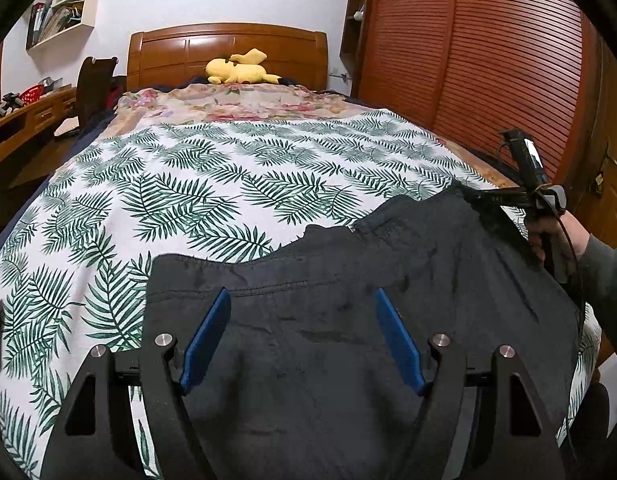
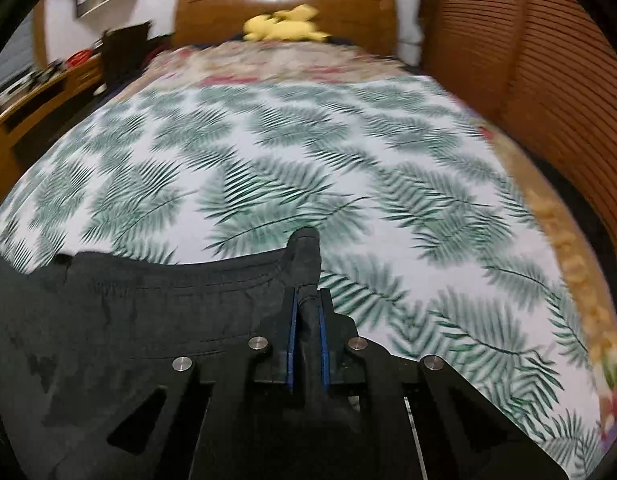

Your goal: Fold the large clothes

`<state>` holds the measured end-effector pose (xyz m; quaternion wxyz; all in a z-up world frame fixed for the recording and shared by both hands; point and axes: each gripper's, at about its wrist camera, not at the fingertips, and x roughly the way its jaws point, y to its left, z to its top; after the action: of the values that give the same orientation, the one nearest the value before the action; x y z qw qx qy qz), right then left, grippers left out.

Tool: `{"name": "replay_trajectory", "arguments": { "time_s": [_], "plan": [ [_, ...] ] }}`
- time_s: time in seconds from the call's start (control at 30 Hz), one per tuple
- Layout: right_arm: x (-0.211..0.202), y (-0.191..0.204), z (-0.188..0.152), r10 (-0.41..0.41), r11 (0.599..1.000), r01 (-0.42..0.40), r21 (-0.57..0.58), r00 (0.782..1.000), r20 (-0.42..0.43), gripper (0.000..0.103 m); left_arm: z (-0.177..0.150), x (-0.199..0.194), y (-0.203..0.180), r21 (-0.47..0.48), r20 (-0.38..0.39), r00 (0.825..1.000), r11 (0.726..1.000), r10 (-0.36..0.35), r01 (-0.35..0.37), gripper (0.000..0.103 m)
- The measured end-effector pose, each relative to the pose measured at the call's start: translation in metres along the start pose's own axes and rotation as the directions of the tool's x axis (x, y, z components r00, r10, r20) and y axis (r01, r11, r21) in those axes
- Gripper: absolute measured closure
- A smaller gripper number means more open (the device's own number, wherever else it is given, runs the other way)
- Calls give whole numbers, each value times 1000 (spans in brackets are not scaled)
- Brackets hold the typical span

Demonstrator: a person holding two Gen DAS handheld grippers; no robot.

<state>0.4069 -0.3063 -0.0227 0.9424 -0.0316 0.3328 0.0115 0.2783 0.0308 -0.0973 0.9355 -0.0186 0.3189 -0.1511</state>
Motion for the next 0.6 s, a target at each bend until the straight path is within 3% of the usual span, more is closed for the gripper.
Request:
{"name": "replay_trajectory", "arguments": {
  "time_s": [0.13,0.3,0.43,0.6],
  "plan": [
    [7,4,-3,-41,999,41,-9,998,-56,92,2,-7,1,-2,14,1000,1000,0,0,28],
    [-8,14,5,-69,998,69,-10,997,-32,60,6,-15,5,-6,33,999,1000,1,-1,28],
    [-32,42,8,-4,999,4,-42,1000,9,54,8,-21,11,-16,45,999,1000,11,-10,28],
    [-40,97,3,128,983,-129,-130,992,-18,54,8,-28,22,-38,57,998,999,25,-22,28]
  ]
}}
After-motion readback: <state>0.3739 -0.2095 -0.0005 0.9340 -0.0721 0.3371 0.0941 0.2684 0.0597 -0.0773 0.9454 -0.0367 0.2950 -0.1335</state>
